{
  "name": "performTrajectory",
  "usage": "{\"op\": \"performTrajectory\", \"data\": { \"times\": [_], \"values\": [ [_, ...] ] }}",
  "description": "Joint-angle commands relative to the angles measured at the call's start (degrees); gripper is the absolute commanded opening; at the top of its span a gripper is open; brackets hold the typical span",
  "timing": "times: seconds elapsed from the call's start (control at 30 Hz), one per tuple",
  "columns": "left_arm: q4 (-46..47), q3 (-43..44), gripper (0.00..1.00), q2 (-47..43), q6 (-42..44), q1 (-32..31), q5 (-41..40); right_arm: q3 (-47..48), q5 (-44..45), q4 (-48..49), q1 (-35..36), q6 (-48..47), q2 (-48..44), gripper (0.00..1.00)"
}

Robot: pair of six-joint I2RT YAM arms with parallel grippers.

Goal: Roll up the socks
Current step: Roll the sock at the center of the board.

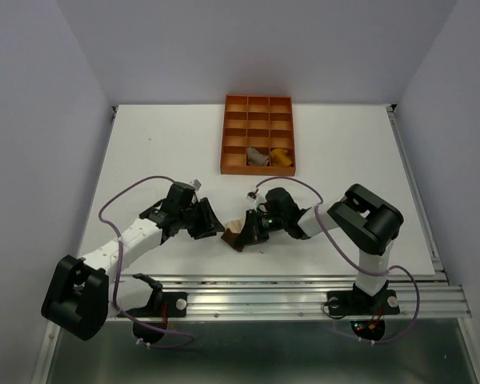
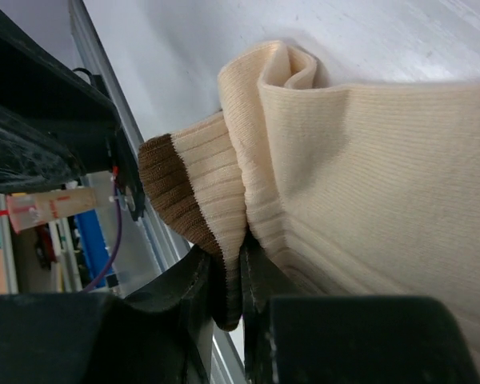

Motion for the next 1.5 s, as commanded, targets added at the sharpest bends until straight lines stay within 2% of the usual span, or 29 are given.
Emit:
{"op": "performTrajectory", "data": {
  "times": [0.0,0.27,0.83,0.97,1.1,1.13,1.17,1.2,1.23,1.33,1.37,1.47],
  "values": [
    [5.8,-2.3,0.47,2.0,1.3,-1.2,1.1,-2.8,-0.3,-1.6,-1.6,4.3,3.1,0.01],
    [10.8,-2.7,0.55,3.0,0.6,-2.6,-0.2,-1.6,-2.5,-1.9,-2.1,5.0,4.7,0.01],
    [9.2,-0.9,0.55,12.4,2.9,-5.6,-1.7,-0.4,-3.6,-3.1,-2.1,4.4,4.9,0.01],
    [9.6,-0.2,0.54,15.2,2.3,-5.8,-3.0,0.5,-3.5,-6.0,-2.1,2.5,5.2,0.03],
    [9.4,0.7,0.40,17.7,1.5,-5.8,-4.5,2.1,-1.7,-10.9,-2.1,-2.8,4.2,0.07],
    [9.5,1.1,0.26,18.4,1.5,-5.9,-4.4,3.4,-1.0,-12.4,-2.1,-3.9,3.8,0.08],
    [9.5,1.3,0.18,19.0,1.6,-6.0,-4.3,3.9,0.0,-13.9,-2.1,-4.9,3.6,0.10],
    [9.5,1.5,0.04,19.9,1.6,-6.3,-4.1,4.5,0.6,-16.6,-2.1,-7.0,3.1,0.18],
    [9.5,1.6,0.00,20.3,1.8,-6.5,-4.0,5.1,1.1,-17.5,-2.1,-7.7,2.8,0.20],
    [8.7,1.8,0.00,21.1,1.5,-7.6,-4.8,6.8,1.6,-20.4,-2.1,-10.8,1.4,0.28],
    [7.4,2.0,0.00,21.2,1.4,-7.9,-5.8,8.1,2.2,-22.1,-2.1,-12.5,0.8,0.38],
    [4.8,3.2,0.00,21.3,1.1,-8.1,-7.7,10.4,5.0,-25.2,-0.2,-16.5,-2.0,0.45]
  ]
}}
